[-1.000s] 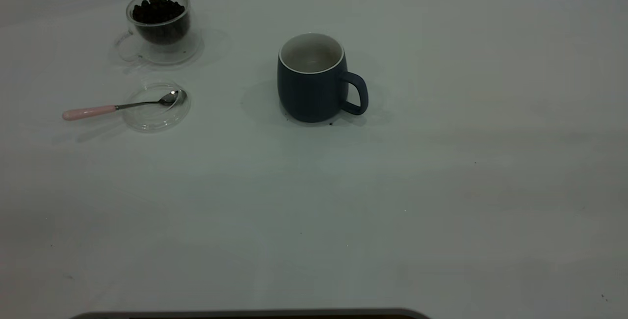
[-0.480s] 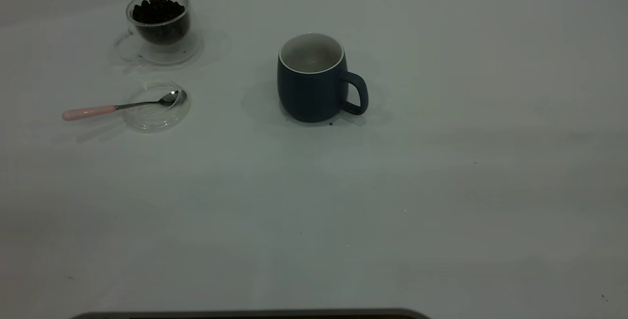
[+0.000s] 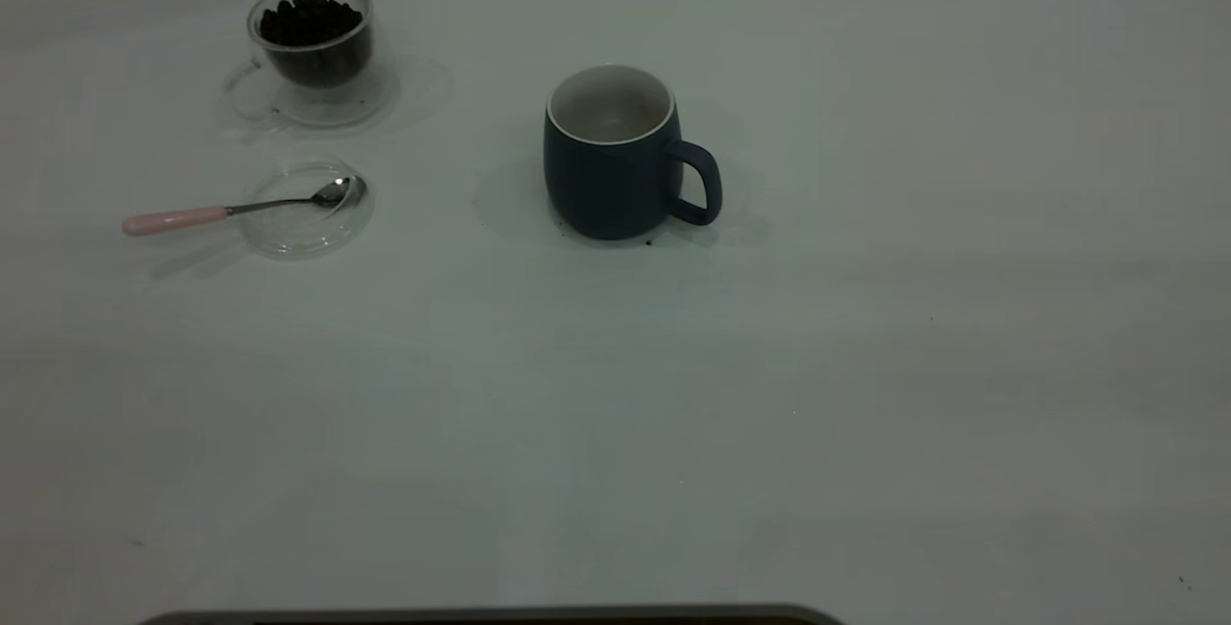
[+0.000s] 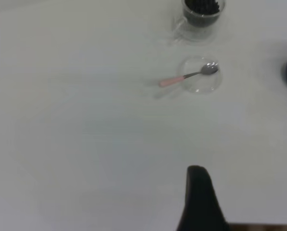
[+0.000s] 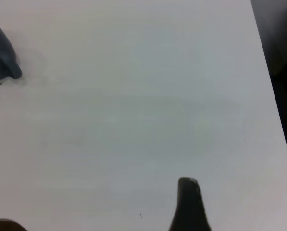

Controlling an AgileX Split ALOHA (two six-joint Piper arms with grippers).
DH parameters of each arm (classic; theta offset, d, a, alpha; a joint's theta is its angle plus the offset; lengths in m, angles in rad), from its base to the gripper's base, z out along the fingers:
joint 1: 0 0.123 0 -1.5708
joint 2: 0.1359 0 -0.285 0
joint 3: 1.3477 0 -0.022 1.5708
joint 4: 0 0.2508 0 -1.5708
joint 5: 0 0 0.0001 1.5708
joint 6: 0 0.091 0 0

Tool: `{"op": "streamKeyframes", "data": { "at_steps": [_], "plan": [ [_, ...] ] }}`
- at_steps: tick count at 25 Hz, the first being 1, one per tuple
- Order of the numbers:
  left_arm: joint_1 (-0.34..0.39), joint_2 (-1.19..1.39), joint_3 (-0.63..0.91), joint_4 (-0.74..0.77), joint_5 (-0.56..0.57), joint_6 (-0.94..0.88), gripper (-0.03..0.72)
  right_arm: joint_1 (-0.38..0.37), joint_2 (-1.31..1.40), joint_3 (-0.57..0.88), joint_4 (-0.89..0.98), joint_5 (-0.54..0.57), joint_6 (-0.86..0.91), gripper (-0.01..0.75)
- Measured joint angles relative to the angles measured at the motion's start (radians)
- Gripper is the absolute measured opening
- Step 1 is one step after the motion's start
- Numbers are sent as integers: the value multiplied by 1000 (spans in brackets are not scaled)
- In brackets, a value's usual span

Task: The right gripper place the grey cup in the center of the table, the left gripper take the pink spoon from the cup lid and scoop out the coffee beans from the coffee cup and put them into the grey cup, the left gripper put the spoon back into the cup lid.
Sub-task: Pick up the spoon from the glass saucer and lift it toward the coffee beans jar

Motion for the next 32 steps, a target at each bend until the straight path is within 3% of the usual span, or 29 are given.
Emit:
{"op": "streamKeyframes", "data": {
  "at_steps": [8,15,18,23,28,32],
  "plan": [
    [0,571,-240,-38,-183,-4,563,0,0,0,0,0,0,591],
    [0,992,-375,-125,-303,48,699,0,0,0,0,0,0,591],
    [15,1139,-424,-180,-324,107,710,0,0,0,0,0,0,591],
    [122,1309,-502,-383,-283,319,710,0,0,0,0,0,0,591],
    [305,1458,-510,-695,-181,694,710,0,0,0,0,0,0,591],
    [431,1595,-510,-846,-113,902,710,0,0,0,0,0,0,591]
  ]
}}
